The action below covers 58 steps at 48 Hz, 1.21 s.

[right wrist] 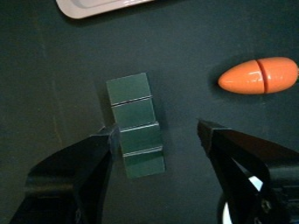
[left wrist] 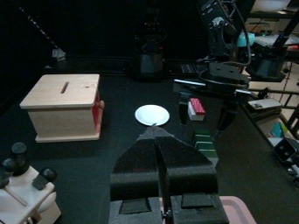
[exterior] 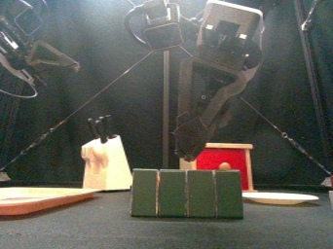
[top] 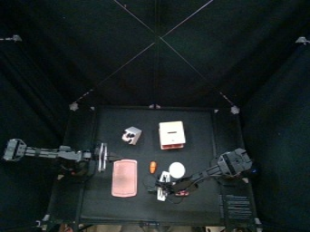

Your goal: Grab salmon sushi

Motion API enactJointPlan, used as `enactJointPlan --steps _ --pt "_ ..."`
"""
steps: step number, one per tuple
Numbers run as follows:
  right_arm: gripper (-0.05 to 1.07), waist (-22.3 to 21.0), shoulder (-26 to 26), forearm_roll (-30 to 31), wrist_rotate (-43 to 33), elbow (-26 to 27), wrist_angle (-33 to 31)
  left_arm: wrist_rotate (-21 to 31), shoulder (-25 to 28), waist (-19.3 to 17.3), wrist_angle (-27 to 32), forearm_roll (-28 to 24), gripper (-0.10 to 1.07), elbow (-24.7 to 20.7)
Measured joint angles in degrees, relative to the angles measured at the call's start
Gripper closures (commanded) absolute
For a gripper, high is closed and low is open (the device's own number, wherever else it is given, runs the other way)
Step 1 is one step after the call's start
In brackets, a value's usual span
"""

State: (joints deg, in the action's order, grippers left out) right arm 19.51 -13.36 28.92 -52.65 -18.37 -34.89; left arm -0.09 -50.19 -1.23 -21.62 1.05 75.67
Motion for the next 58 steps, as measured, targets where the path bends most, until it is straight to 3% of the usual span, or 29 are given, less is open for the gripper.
enactJointPlan --steps 36,58 --pt "0.03 0.4 0.3 -1.6 0.0 0.0 -0.1 -0.1 0.1 -0.1 0.1 -0.5 1.0 0.0" --pt "0.03 1.2 2.6 -2.3 -0.1 -2.5 -0.1 0.0 0.0 0.0 0.1 -0.6 1.0 0.0"
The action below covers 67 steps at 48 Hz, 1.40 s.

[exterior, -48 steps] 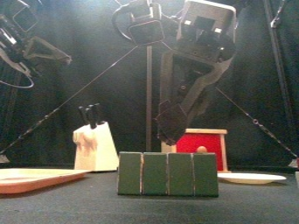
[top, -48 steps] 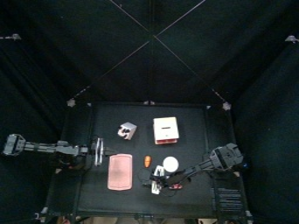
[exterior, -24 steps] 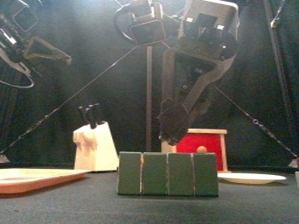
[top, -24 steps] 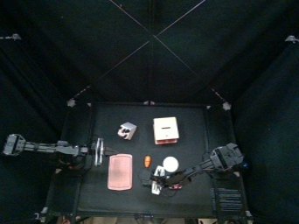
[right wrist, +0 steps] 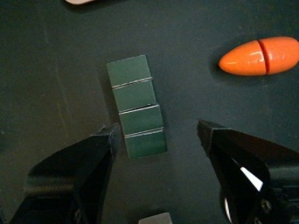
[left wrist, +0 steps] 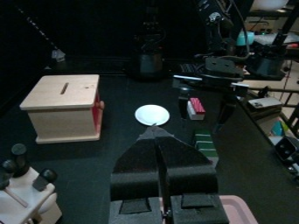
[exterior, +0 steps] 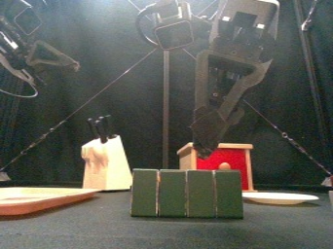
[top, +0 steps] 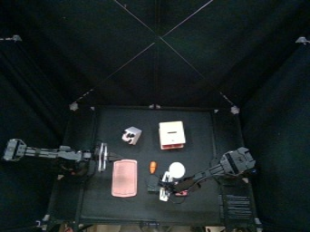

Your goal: Grab salmon sushi

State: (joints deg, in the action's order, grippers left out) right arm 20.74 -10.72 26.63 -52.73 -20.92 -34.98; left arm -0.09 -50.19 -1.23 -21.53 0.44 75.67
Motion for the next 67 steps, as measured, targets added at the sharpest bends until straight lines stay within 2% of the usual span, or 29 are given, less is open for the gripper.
enactJointPlan --steps 36,67 --pt "0.03 3.4 5.8 -1.6 -0.3 -8.0 0.0 0.2 0.1 0.0 -0.1 0.1 1.0 0.4" --pt "0.03 8.0 10.0 -9.5 -0.4 -15.5 0.1 0.2 0.1 0.0 -0.1 0.1 1.0 0.4"
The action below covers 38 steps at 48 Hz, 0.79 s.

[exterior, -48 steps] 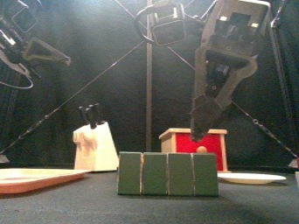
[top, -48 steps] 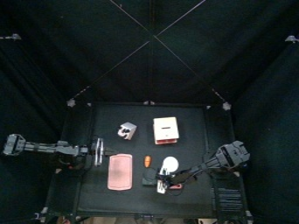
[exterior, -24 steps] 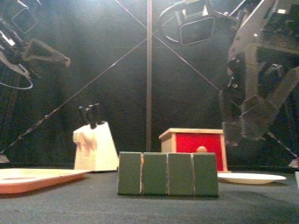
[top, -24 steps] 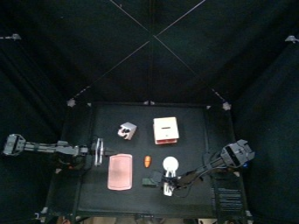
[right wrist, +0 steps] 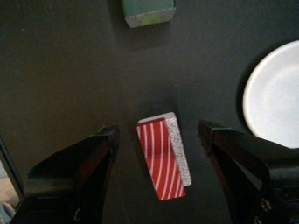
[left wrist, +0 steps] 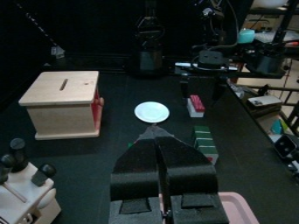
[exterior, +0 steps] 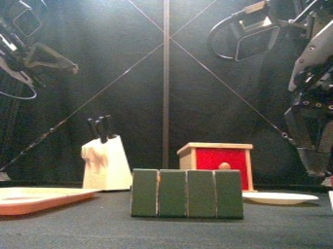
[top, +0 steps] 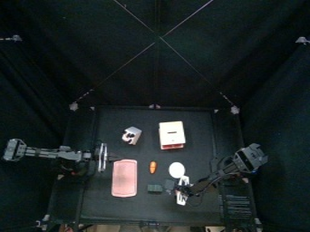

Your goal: Grab salmon sushi

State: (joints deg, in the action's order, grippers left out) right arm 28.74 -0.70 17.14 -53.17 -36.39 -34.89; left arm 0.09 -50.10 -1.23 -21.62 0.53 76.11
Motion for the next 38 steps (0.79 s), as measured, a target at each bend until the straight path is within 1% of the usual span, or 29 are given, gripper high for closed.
enactJointPlan --steps 7,22,38 --pt "0.03 1.0 0.1 -0.2 0.0 -0.6 -0.1 0.1 -0.1 0.0 0.0 0.0 1.0 0.0" --pt "0.03 1.1 0.1 -1.8 -0.1 -3.3 0.0 0.0 -0.1 0.0 0.0 0.0 1.0 0.0" --pt "0.03 1.1 0.1 -1.8 -0.2 -3.8 0.3 0.1 0.0 0.0 0.0 0.0 1.0 0.0"
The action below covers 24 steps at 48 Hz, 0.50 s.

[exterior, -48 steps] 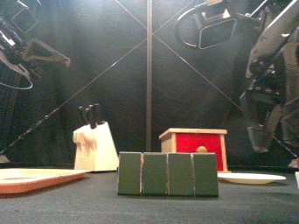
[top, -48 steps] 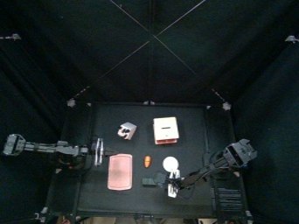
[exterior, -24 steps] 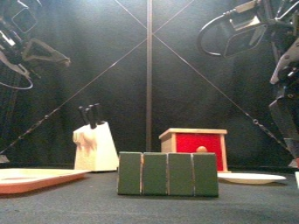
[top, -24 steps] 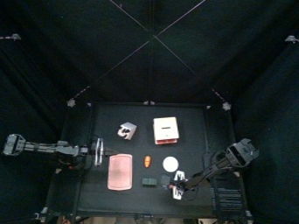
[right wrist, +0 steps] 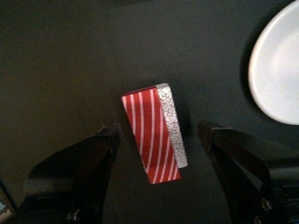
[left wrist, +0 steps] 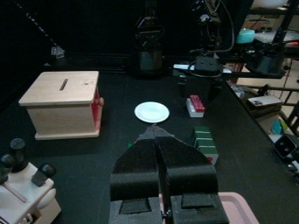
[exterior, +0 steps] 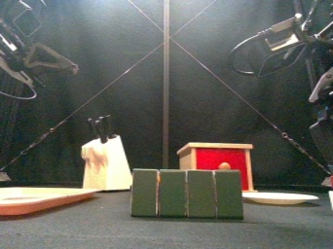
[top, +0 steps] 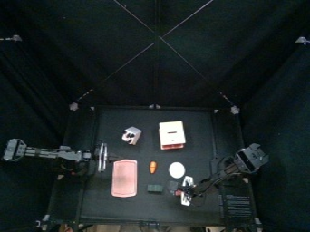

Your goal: Grab salmon sushi

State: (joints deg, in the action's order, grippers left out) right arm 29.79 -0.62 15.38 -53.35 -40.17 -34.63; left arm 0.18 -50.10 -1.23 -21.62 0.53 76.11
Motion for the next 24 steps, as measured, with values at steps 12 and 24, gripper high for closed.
enactJointPlan --steps 12,24 --pt "0.04 -0.1 -0.6 0.0 0.0 -0.3 0.1 -0.1 -0.1 0.1 0.1 0.0 1.0 0.0" --pt "0.04 -0.2 -1.3 0.0 0.0 -0.4 0.1 -0.1 0.0 0.1 0.0 0.0 1.0 0.0"
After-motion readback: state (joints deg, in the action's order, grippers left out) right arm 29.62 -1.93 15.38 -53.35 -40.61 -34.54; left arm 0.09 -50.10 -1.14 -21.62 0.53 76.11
